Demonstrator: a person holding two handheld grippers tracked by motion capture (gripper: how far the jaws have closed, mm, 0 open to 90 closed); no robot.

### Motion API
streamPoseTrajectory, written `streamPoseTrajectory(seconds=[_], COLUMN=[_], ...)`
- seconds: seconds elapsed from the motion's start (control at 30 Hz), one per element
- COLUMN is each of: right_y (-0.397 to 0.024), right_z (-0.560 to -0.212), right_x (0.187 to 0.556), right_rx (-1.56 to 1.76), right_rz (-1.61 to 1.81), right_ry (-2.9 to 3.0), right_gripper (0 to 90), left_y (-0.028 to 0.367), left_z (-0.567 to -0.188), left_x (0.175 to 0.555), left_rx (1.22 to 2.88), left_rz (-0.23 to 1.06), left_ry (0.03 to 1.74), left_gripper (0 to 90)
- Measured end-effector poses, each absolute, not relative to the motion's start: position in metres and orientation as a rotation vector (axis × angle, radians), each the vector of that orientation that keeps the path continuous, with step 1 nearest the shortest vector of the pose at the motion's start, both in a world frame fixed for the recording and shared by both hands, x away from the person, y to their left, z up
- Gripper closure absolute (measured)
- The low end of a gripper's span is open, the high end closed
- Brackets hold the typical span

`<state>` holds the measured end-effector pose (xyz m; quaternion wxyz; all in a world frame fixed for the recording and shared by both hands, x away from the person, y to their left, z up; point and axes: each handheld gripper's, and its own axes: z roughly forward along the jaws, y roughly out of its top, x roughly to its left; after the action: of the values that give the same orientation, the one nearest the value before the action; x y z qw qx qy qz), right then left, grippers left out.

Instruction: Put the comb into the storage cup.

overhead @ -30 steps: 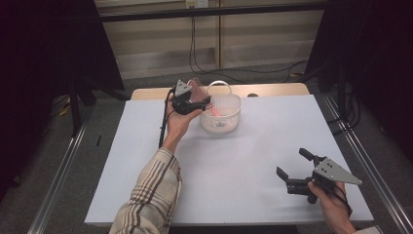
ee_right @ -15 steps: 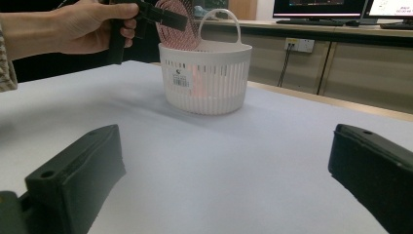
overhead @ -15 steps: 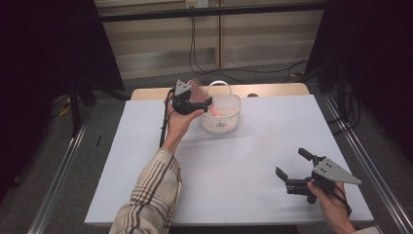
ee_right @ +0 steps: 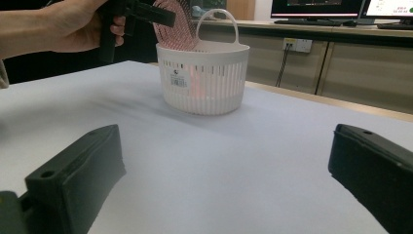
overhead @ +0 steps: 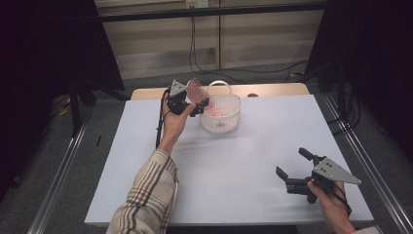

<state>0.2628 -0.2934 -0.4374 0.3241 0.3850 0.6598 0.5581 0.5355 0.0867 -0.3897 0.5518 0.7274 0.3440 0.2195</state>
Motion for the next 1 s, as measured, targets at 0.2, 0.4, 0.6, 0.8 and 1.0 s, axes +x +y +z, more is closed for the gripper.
streamPoseTrajectory(seconds=[0.2,0.4,0.6,0.8,1.0], right_y=[-0.294,-0.293,-0.295,-0.297,-0.295], right_z=[-0.438,-0.438,-0.440,-0.440,-0.440], right_x=[0.263,0.264,0.265,0.265,0.265], right_rx=[1.012,1.020,1.024,1.027,1.016], right_rz=[1.464,1.463,1.461,1.460,1.453], right_ry=[1.728,1.720,1.725,1.723,1.725], right_gripper=[0.0,0.0,0.0,0.0,0.0], left_y=[0.093,0.103,0.106,0.110,0.113], left_z=[-0.389,-0.386,-0.381,-0.382,-0.384], left_x=[0.530,0.526,0.523,0.519,0.511], left_rx=[1.717,1.689,1.674,1.681,1.686], left_rz=[0.525,0.531,0.558,0.560,0.593], left_ry=[0.800,0.795,0.790,0.787,0.769], left_gripper=[1.9,3.0,3.0,3.0,3.0])
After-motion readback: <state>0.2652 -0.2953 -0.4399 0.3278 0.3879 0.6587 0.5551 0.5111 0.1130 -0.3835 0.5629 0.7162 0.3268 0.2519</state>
